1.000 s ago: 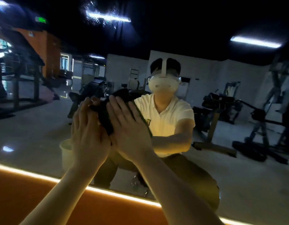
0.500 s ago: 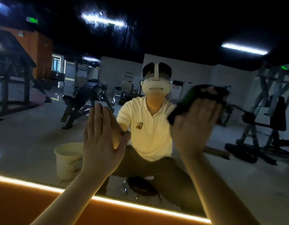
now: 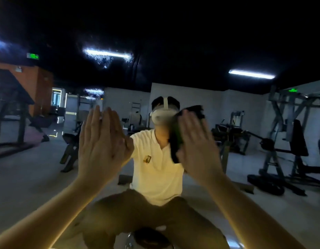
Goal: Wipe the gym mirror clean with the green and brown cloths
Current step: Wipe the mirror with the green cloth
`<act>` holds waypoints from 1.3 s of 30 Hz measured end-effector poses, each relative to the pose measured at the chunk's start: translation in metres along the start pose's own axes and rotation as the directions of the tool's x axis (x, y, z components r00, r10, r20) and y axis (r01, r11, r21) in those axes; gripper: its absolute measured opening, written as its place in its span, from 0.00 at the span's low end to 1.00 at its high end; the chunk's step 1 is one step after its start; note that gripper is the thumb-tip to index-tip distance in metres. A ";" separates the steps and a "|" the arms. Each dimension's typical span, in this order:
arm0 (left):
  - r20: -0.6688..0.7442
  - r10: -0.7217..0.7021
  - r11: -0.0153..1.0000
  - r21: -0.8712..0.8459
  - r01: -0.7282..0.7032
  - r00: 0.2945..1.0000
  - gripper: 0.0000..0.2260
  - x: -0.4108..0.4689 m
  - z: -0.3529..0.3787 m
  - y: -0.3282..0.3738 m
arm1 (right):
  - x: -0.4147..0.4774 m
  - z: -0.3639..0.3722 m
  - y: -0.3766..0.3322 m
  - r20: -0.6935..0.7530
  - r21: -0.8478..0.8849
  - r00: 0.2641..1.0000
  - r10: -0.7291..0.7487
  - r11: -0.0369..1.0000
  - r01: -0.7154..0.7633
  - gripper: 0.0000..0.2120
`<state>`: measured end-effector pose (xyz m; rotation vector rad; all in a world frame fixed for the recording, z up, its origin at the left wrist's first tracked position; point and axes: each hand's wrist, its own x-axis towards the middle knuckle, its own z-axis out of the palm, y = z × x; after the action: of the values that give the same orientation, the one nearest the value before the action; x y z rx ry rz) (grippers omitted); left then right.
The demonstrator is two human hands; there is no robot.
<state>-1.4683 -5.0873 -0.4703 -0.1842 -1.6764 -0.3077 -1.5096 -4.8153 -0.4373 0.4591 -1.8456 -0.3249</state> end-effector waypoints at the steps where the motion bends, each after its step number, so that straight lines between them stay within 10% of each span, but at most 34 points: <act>1: 0.013 0.017 0.999 0.034 -0.018 1.000 0.39 0.013 0.003 0.001 | -0.008 -0.003 0.025 -0.020 0.022 0.995 0.101 0.995 -0.101 0.35; 8: 0.141 0.051 0.978 0.194 -0.078 0.989 0.42 0.033 0.020 -0.005 | 0.014 -0.011 0.052 -0.018 0.156 0.753 0.658 0.746 -0.648 0.30; 17: 0.066 0.127 0.989 -0.078 -0.122 0.990 0.29 0.074 -0.032 -0.039 | 0.143 -0.027 -0.114 -0.074 0.074 0.996 0.048 0.996 -0.042 0.33; 21: 0.016 0.052 0.996 -0.077 -0.050 0.999 0.31 0.111 -0.025 -0.047 | 0.147 -0.023 -0.108 -0.053 0.011 0.965 -0.257 0.966 0.258 0.32; 27: 0.071 0.142 0.984 0.094 -0.149 0.987 0.38 0.144 0.009 -0.031 | 0.098 -0.033 0.041 -0.098 0.008 0.964 0.246 0.969 -0.247 0.34; 32: 0.065 0.148 0.970 0.184 -0.158 0.987 0.42 0.142 0.019 -0.026 | 0.076 -0.044 0.118 -0.039 0.069 0.765 0.643 0.765 -0.640 0.35; 39: 0.033 0.151 0.987 0.048 -0.152 0.988 0.33 0.154 -0.002 -0.033 | 0.181 -0.054 0.000 -0.155 0.042 0.889 0.432 0.902 -0.431 0.34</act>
<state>-1.4958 -5.1279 -0.3211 -0.2780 -1.6864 -0.1486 -1.5084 -4.8992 -0.2679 0.0652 -1.7332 0.0234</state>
